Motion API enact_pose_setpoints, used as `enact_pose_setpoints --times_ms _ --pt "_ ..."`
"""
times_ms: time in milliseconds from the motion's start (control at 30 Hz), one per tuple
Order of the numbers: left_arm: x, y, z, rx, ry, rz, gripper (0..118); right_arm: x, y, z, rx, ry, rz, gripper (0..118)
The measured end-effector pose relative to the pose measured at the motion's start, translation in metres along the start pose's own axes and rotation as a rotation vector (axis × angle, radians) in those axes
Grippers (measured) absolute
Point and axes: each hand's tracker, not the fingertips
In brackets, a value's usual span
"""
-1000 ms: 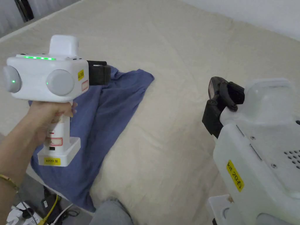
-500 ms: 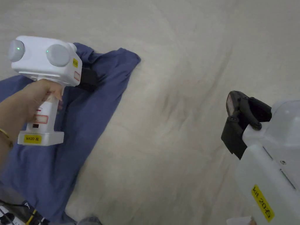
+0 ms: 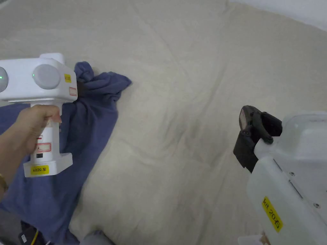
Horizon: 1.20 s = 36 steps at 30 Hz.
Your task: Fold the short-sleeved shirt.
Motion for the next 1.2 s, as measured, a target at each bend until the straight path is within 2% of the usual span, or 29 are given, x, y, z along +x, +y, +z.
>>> enact_pose_setpoints --times_ms 200,333,467,700,800,1000,1200 --pt "-0.006 -0.004 0.115 0.23 -0.104 0.079 12 0.006 0.006 0.056 0.047 -0.012 0.002 0" --pt "-0.004 0.005 0.187 0.377 -0.108 0.021 12 0.008 0.012 0.099 0.095 -0.022 0.006 0" --pt "0.014 0.023 0.261 0.536 -0.203 0.011 12 0.014 0.018 0.144 0.166 -0.049 0.015 0" --pt "0.081 0.065 0.367 0.72 -0.332 -0.097 12 0.036 0.03 0.201 0.254 -0.136 0.004 0" --pt "0.115 0.084 0.395 0.754 -0.366 -0.119 11 0.049 0.034 0.22 0.284 -0.179 -0.012 0" --pt "0.18 0.109 0.426 0.777 -0.541 -0.126 11 0.076 0.035 0.255 0.329 -0.31 -0.012 0" --pt "0.246 0.096 0.393 0.699 -0.597 -0.236 11 0.106 0.025 0.28 0.335 -0.416 -0.062 0"
